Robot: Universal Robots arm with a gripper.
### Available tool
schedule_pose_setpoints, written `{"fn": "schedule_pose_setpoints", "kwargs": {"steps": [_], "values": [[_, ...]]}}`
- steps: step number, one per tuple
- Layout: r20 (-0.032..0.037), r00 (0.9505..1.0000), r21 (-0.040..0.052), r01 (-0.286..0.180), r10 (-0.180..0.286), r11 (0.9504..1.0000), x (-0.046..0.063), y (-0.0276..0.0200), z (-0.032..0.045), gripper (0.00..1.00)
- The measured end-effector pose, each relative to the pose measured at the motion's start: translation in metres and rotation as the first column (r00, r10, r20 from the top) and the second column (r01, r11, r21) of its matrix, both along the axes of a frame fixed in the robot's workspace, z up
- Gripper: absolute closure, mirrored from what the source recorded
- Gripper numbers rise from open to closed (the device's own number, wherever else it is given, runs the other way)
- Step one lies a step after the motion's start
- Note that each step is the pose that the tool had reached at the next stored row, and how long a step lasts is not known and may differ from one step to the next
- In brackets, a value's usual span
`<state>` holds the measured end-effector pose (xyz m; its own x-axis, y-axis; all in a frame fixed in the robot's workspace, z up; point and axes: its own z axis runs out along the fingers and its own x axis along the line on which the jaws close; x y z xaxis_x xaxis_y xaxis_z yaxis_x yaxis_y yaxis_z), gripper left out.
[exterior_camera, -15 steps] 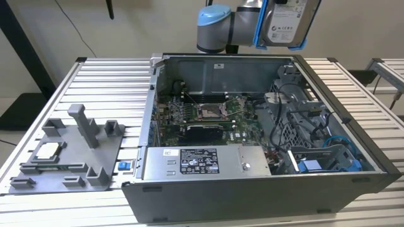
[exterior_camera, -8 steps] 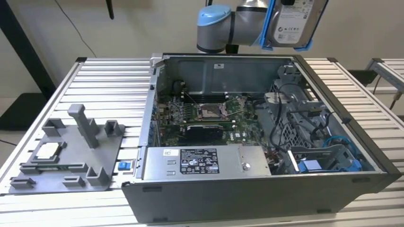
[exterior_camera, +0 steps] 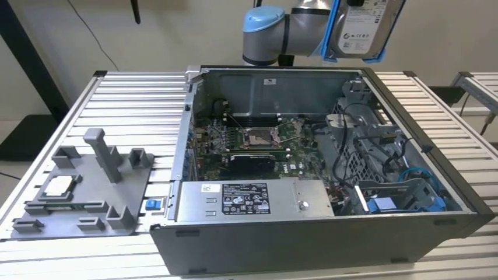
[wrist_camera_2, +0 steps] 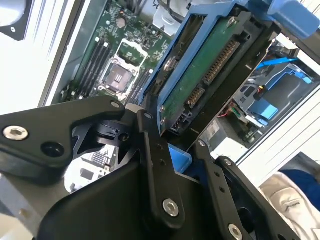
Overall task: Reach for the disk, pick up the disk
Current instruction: 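Pick up the disk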
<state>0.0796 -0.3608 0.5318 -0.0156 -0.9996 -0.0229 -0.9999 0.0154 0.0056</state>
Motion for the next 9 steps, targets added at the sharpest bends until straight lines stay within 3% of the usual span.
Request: {"fn": "schedule_pose_setpoints", "kwargs": {"steps": [7,9], "values": [[0.0,1.0,0.0001,0.0,0.0,1.0,0.0,-0.0003,0.0,1.0],[0.0,1.0,0.0001,0.0,0.0,1.0,0.0001,-0.0027,-0.0002,1.0]]}}
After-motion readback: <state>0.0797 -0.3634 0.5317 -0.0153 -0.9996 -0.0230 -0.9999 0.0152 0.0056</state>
